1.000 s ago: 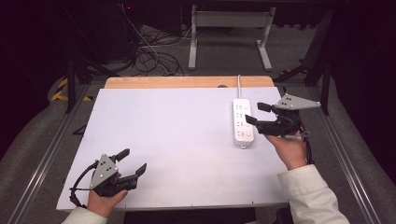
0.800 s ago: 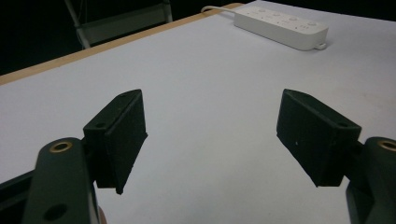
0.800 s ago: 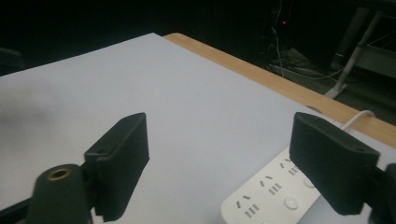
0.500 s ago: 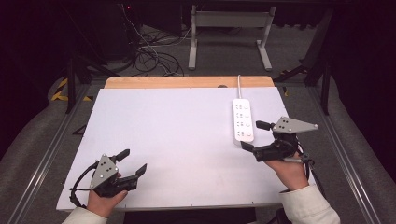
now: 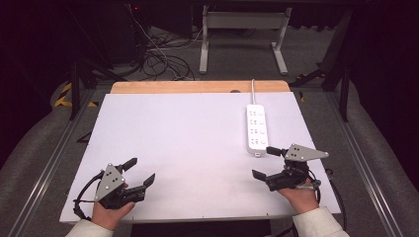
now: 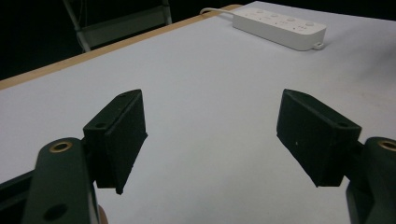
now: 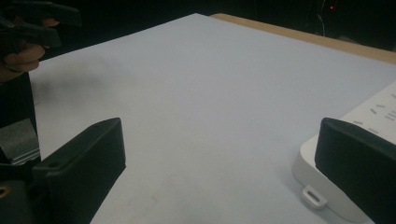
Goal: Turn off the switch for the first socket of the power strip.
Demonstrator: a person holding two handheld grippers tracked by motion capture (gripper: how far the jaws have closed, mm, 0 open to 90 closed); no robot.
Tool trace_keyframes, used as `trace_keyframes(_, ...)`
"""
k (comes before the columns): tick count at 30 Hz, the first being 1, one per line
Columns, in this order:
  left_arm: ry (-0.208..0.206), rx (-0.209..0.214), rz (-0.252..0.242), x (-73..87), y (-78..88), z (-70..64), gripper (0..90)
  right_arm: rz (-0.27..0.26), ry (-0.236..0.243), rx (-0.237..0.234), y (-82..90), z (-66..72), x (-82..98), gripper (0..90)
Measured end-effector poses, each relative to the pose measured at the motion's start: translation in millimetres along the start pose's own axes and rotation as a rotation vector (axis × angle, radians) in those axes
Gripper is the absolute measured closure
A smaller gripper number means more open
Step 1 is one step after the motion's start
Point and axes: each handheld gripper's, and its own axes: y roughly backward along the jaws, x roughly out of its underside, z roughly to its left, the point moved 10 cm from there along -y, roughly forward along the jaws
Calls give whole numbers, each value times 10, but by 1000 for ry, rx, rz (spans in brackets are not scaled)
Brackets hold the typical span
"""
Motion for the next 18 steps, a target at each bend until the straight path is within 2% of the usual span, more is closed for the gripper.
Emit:
trace_keyframes(3, -5, -3, 1, 3, 4, 2, 243, 48, -7, 30, -44, -51, 133, 5)
trace_keyframes(4, 1, 2, 0, 4, 3, 0, 243, 48, -7, 30, -44, -51, 133, 5)
trace_keyframes(7, 13, 15, 4, 13, 1, -4, 241, 105, -7, 39, -101, -56, 301, 3)
trace_keyframes(14, 24, 26, 19, 37, -6, 3, 234, 122, -20, 23, -149, 23, 395, 0)
trace_keyframes(18, 25, 21, 18, 44, -5, 1, 222, 139, -72, 37, -137, -61, 414, 0)
